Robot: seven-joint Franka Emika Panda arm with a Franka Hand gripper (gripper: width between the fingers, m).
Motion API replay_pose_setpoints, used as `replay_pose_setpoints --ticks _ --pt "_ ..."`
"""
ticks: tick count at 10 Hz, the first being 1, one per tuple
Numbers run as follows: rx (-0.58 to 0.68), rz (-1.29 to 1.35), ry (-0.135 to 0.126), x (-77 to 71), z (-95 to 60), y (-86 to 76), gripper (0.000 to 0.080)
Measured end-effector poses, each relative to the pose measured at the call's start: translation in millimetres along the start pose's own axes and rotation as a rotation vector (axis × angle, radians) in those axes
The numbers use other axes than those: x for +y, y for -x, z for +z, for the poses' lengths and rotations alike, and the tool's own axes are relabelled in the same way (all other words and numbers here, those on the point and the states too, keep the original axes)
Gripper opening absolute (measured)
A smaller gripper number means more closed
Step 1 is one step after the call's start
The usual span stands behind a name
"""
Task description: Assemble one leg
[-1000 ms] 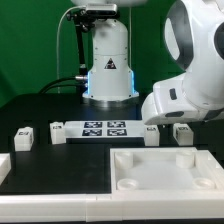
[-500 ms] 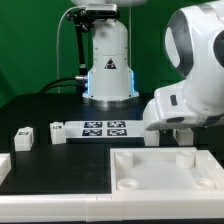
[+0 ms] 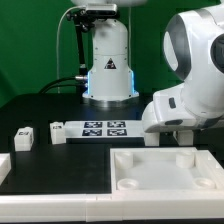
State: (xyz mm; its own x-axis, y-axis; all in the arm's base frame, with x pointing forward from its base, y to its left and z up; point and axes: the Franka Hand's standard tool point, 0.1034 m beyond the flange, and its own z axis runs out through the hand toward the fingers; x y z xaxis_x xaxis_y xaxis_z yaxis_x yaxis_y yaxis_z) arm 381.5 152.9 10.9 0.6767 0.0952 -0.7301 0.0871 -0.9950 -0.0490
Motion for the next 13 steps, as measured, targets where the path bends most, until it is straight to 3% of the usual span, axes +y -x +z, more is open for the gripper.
replay_pose_setpoints --ticks 1,2,8,13 --pt "0.0 -0.001 0.0 0.0 0.0 0.0 0.0407" --pt "0.0 -0.001 0.0 0.0 0.0 0.0 0.029" --pt "-0.003 -0.011 -0.004 5.0 -6.2 2.6 0.029" --pt "-0.002 0.037 0.005 11.3 -61.0 32.0 0.029"
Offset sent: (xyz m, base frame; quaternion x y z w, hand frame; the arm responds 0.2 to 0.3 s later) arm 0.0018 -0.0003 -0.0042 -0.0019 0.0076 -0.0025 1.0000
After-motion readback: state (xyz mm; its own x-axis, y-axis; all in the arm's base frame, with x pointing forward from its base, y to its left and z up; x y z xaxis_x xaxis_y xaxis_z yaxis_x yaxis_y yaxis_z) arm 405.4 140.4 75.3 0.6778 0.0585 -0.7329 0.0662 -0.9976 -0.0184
